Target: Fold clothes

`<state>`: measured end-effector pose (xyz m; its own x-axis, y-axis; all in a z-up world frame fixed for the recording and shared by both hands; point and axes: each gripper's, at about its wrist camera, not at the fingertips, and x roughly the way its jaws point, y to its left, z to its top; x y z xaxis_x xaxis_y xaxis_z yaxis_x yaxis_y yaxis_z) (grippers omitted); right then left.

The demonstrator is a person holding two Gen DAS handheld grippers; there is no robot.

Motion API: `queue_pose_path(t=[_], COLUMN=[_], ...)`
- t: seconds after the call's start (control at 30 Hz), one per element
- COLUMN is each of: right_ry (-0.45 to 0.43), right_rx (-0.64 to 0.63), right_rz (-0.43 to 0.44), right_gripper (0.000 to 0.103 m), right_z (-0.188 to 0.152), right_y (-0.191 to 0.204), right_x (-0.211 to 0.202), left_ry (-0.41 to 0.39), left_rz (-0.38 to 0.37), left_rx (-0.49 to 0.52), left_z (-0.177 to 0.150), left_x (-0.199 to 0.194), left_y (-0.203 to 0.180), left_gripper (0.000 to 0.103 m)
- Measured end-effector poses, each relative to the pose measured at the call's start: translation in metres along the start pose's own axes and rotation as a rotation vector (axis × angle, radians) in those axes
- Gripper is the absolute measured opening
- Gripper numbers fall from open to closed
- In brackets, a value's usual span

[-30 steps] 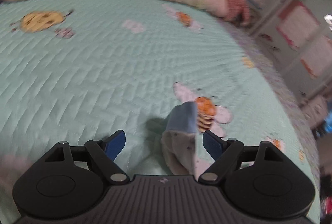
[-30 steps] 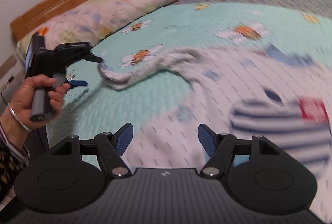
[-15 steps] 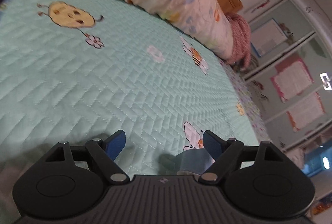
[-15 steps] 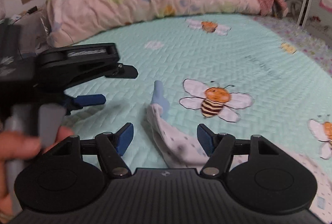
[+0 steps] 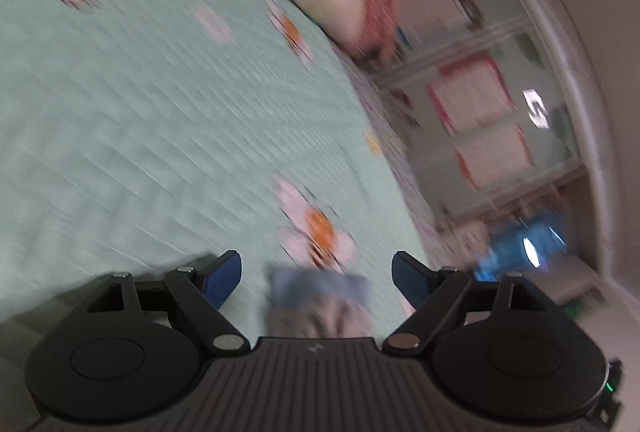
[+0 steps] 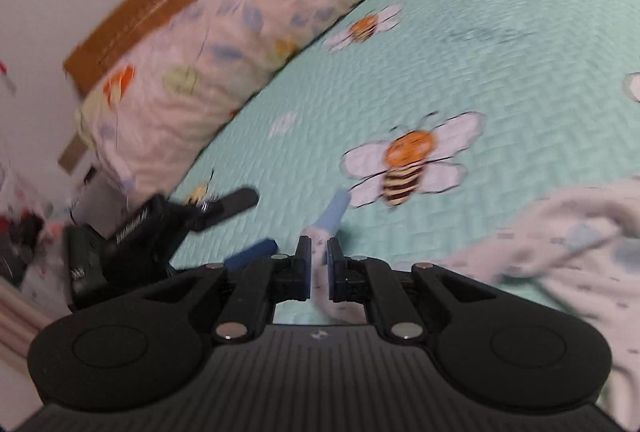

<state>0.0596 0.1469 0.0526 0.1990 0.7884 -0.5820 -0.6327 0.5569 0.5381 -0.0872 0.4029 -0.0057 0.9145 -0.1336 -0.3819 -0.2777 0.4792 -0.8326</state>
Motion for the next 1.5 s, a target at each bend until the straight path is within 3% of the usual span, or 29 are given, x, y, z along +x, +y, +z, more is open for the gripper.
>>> queue_pose_path(t=[0.07, 0.2, 0.27, 0.33, 0.4, 0.5, 0.57, 0.63, 0.77, 0.9, 1.03, 1.07, 1.1, 1.13, 1.17, 1.2, 1.23, 1.33, 1.43, 1.5], right_ry=[0.001, 0.010, 0.019, 0.042, 0.068, 0.101, 0.118, 0.114, 0.057, 0.016, 0.023, 0.043, 0.058, 0.073, 0.088, 0.082, 0.039, -0.088, -0.150, -0.163], right_rx=[-0.010, -0.065, -0.123, -0.181, -0.244, -0.281, -0.298, -0.283, -0.163, -0.085, -0.059, -0.067, -0.066, -0.065, -0.064, -0.055, -0.032, 0.047, 0.145, 0.212], right_rz=[-0.073, -0.063, -0.060, -0.069, -0.104, -0.123, -0.114, -0.085, 0.084, 0.252, 0.329, 0.317, 0.280, 0.243, 0.207, 0.165, 0.115, -0.031, -0.086, -0.111], right_gripper=[0.009, 0.017, 0.032, 0.056, 0.059, 0.059, 0.054, 0.017, 0.015, 0.015, 0.015, 0.015, 0.017, 0.024, 0.032, 0.049, 0.059, 0.065, 0.066, 0.066], right_z=[0.000, -0.002, -0.005, -0.007, -0.010, -0.014, -0.015, -0.015, -0.011, -0.009, -0.007, -0.006, -0.006, -0.007, -0.007, -0.009, -0.012, -0.029, -0.061, -0.088], right_y=[-0.006, 0.011, 0.027, 0.039, 0.045, 0.045, 0.043, 0.038, 0.014, -0.008, -0.014, -0.013, -0.013, -0.013, -0.012, -0.013, -0.015, -0.023, -0.034, -0.041], right_x=[-0.008, -0.004, 0.007, 0.021, 0.038, 0.062, 0.075, 0.079, 0.056, 0.025, 0.011, 0.011, 0.010, 0.010, 0.009, 0.006, -0.003, -0.033, -0.064, -0.081], left_ry=[-0.032, -0.070, -0.056, -0.043, -0.033, -0.030, -0.015, 0.010, 0.048, 0.123, 0.220, 0.244, 0.249, 0.251, 0.243, 0.216, 0.187, 0.091, -0.013, -0.039], left_rz=[0.036, 0.106, 0.140, 0.163, 0.164, 0.136, 0.069, 0.005, -0.064, -0.202, -0.335, -0.370, -0.394, -0.417, -0.388, -0.333, -0.275, -0.126, 0.000, 0.011], left_rx=[0.005, 0.010, 0.053, 0.088, 0.098, 0.088, 0.088, 0.094, 0.006, -0.116, -0.215, -0.242, -0.268, -0.295, -0.270, -0.217, -0.161, -0.014, 0.142, 0.240], left_z=[-0.004, -0.004, -0.005, -0.005, -0.004, -0.001, -0.001, -0.002, 0.001, 0.000, -0.015, -0.019, -0.024, -0.028, -0.029, -0.029, -0.028, -0.021, -0.008, 0.006], left_x=[0.000, 0.000, 0.002, 0.005, 0.007, 0.008, 0.007, 0.009, 0.014, 0.019, 0.031, 0.033, 0.035, 0.037, 0.035, 0.030, 0.025, 0.009, 0.000, 0.003], left_y=[-0.003, -0.007, -0.014, -0.019, -0.018, -0.015, -0.011, -0.011, -0.001, 0.012, 0.013, 0.013, 0.012, 0.012, 0.007, 0.001, -0.005, -0.026, -0.057, -0.085], left_gripper=[0.086, 0.086, 0.086, 0.087, 0.090, 0.090, 0.090, 0.090, 0.090, 0.094, 0.093, 0.086, 0.052, 0.026, 0.008, 0.007, 0.007, 0.007, 0.007, 0.007])
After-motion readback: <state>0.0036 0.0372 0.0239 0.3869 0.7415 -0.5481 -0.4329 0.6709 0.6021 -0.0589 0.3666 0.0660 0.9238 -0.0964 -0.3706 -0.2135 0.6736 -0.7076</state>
